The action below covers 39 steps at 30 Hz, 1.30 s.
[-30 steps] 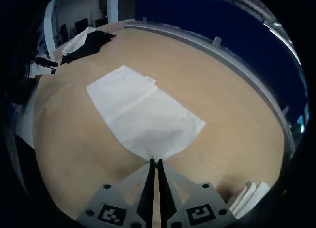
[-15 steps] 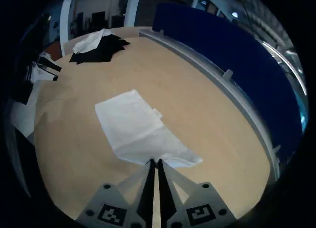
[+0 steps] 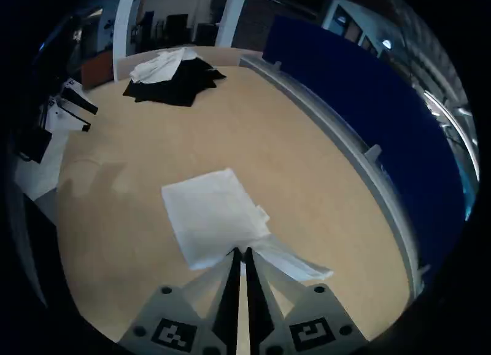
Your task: Fold towel
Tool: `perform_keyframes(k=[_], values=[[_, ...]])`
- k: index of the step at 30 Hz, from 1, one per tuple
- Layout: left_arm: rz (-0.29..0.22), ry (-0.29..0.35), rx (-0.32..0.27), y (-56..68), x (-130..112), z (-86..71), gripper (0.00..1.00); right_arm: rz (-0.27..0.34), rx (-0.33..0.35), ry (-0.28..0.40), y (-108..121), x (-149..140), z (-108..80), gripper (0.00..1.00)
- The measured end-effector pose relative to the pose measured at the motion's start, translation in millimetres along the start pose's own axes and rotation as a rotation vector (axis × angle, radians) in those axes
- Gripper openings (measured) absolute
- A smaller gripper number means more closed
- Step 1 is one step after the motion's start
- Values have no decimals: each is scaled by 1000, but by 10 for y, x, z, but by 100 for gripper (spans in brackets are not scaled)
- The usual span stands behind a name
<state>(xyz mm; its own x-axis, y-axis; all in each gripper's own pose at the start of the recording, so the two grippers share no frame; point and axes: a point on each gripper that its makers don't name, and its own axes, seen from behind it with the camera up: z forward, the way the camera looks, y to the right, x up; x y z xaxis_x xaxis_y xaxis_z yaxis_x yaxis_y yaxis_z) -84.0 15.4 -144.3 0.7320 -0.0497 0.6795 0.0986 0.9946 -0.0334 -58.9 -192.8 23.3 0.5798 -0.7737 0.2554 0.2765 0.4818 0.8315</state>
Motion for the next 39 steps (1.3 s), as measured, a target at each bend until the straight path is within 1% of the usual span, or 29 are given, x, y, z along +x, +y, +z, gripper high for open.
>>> perform_keyframes(k=[3, 8, 11, 15, 21, 24, 27, 32, 35, 37, 39], values=[[-10, 4, 12, -57, -25, -53, 80, -22, 17, 3, -72, 113, 79, 6], [-33, 12, 34, -164, -68, -154, 79, -60, 53, 8, -251, 296, 280, 6], [-49, 20, 46, -221, -83, -220, 79, -79, 73, 10, -390, 388, 440, 6], [-72, 28, 62, -286, -104, -295, 80, -94, 105, 6, -622, 466, 700, 6], [-84, 31, 81, -340, -170, -330, 80, -85, 148, -7, -954, 437, 1100, 6], [-88, 31, 84, -347, -202, -329, 80, -63, 167, -24, -1059, 368, 1243, 6], [-96, 31, 83, -350, -218, -331, 79, -40, 177, -31, -1107, 335, 1307, 7], [-108, 33, 79, -368, -218, -320, 79, -32, 176, -30, -1101, 340, 1278, 13], [-109, 33, 78, -379, -209, -310, 80, -34, 170, -33, -1076, 331, 1251, 20], [-108, 35, 78, -384, -199, -308, 80, -32, 167, -33, -1059, 330, 1229, 24], [-106, 37, 79, -388, -188, -311, 80, -26, 165, -32, -1043, 336, 1202, 34]])
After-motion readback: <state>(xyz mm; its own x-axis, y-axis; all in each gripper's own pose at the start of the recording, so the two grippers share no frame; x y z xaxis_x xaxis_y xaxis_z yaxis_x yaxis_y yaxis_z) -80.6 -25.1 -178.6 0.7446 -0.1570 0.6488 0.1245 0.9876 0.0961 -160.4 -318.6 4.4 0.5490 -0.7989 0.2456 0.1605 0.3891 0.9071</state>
